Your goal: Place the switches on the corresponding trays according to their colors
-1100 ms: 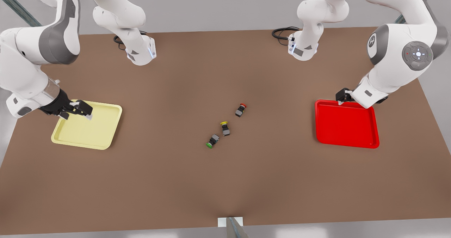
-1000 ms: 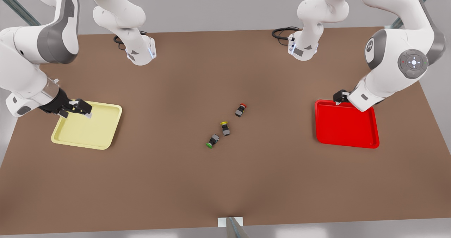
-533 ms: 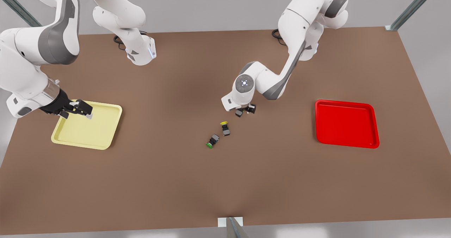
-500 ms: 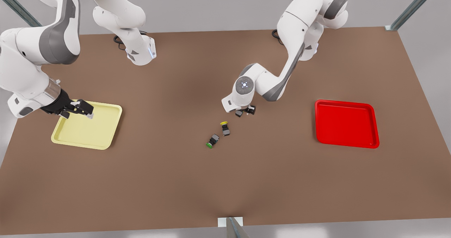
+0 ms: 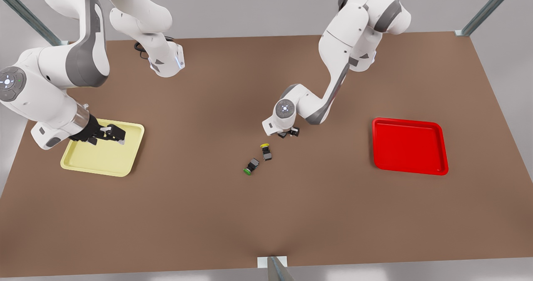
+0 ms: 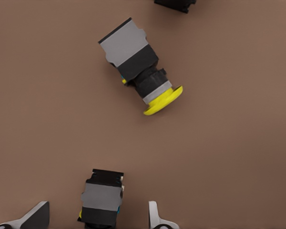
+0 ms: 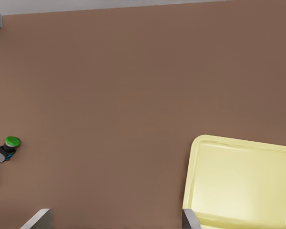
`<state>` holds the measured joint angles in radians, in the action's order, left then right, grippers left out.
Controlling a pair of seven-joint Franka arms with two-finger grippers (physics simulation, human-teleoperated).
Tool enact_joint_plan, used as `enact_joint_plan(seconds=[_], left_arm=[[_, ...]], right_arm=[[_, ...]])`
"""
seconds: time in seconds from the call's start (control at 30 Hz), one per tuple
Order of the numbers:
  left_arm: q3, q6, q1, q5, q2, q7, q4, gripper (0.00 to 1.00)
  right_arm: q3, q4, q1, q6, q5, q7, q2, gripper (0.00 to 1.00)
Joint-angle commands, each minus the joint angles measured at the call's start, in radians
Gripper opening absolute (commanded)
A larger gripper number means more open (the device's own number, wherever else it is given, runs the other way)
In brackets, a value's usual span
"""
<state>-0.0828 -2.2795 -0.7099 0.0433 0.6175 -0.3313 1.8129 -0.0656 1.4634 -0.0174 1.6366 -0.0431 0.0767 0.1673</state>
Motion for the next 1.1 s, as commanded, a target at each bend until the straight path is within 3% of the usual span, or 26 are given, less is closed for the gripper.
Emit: enact_joint_plan(seconds=[0.0, 0.17, 0.2, 0.23, 0.27, 0.3, 0.4, 0.57, 0.83, 1.07], left_arm=[[0.000, 0.000, 0.000, -0.003, 0.004, 0.002, 0.000, 1.00], [0.002, -0.014, -0.006, -0.006, 0.019, 0.005, 0.025, 1.00], [0.002, -0.012, -0.008, -0.008, 0.019, 0.005, 0.028, 0.97], [0.002, -0.012, -0.010, -0.008, 0.019, 0.005, 0.029, 0.85], [0.002, -0.012, -0.010, -0.008, 0.019, 0.005, 0.036, 0.81], [0.002, -0.014, -0.010, -0.008, 0.021, 0.005, 0.036, 0.78], [0.002, -0.023, -0.016, -0.006, 0.019, 0.003, 0.034, 0.61], [0.000, -0.063, -0.016, -0.023, 0.019, 0.014, 0.032, 0.60], [0.002, -0.068, -0.008, -0.039, 0.007, 0.066, 0.028, 0.61], [0.002, -0.074, -0.006, -0.026, 0.019, 0.057, 0.026, 0.61]], right_arm=[[0.000, 0.002, 0.001, 0.000, 0.000, 0.000, -0.002, 1.00], [-0.016, 0.006, 0.001, -0.003, 0.000, 0.002, -0.006, 1.00], [-0.014, 0.005, 0.001, -0.008, 0.000, 0.002, -0.008, 1.00], [-0.014, 0.005, 0.001, -0.012, 0.000, 0.002, -0.008, 1.00], [-0.016, 0.005, 0.001, -0.011, 0.000, 0.003, -0.008, 1.00], [-0.046, 0.008, 0.001, -0.009, 0.000, 0.064, -0.008, 1.00], [-0.253, 0.063, 0.002, 0.023, 0.066, 0.417, -0.005, 1.00], [-0.333, 0.155, 0.040, 0.219, 0.088, 0.549, 0.064, 1.00], [-0.606, 0.130, 0.039, 0.543, 0.189, 0.815, 0.371, 1.00], [-0.642, 0.043, 0.040, 0.641, 0.276, 0.813, 0.529, 1.00]])
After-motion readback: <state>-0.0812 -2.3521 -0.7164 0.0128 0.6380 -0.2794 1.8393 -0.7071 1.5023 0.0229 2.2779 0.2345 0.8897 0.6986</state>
